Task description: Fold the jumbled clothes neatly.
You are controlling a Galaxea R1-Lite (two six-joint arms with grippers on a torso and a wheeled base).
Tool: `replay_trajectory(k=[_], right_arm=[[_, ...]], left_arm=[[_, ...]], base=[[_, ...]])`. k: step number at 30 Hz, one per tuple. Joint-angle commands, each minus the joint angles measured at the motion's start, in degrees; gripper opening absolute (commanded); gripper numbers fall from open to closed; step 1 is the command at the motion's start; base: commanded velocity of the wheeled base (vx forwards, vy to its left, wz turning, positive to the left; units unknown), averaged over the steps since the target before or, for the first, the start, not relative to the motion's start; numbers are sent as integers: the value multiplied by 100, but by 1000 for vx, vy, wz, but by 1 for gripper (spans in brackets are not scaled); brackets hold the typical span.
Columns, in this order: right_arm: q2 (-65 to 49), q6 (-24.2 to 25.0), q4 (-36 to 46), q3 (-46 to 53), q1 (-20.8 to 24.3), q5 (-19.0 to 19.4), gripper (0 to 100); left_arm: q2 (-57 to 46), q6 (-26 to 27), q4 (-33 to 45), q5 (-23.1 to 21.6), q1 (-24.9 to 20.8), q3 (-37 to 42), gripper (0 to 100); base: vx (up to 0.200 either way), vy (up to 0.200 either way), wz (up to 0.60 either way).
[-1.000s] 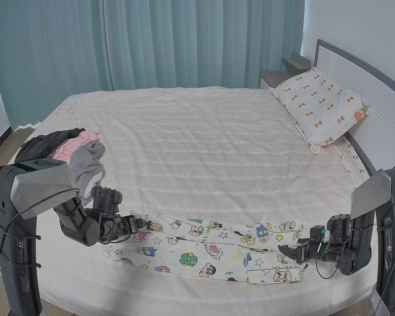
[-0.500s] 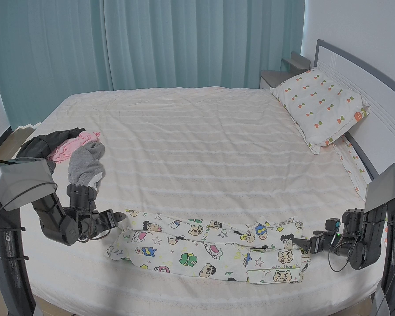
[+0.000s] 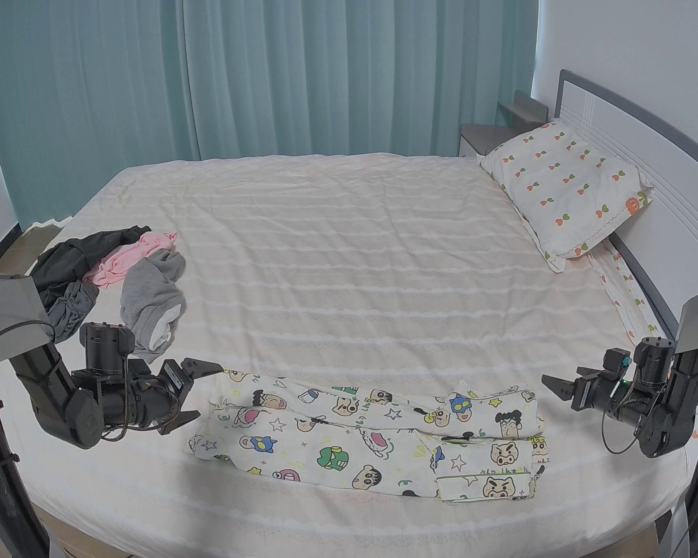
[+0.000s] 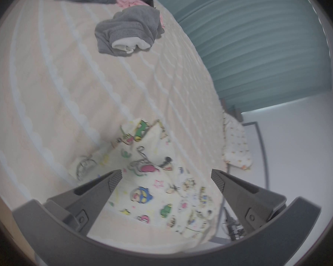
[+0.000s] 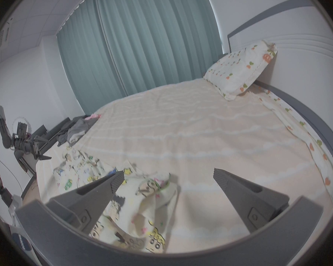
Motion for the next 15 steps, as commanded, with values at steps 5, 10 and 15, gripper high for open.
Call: replay_trajectory(k=[5,10,15], right_arm=[[-162,1832,897,-982,1551,-142,100],[268,2483,1565,-1413,1771,-107,100],[646,2518,1960,-1545,1736,-98,100]], left_arm=[[96,-210,-1990,-528,-20,1170,100],[359,-175,-2641,-519,-81,1408,100],[474,1,-2816,-484,-134,1504,100]], base=[[0,0,0],[0,0,0],[0,0,0]])
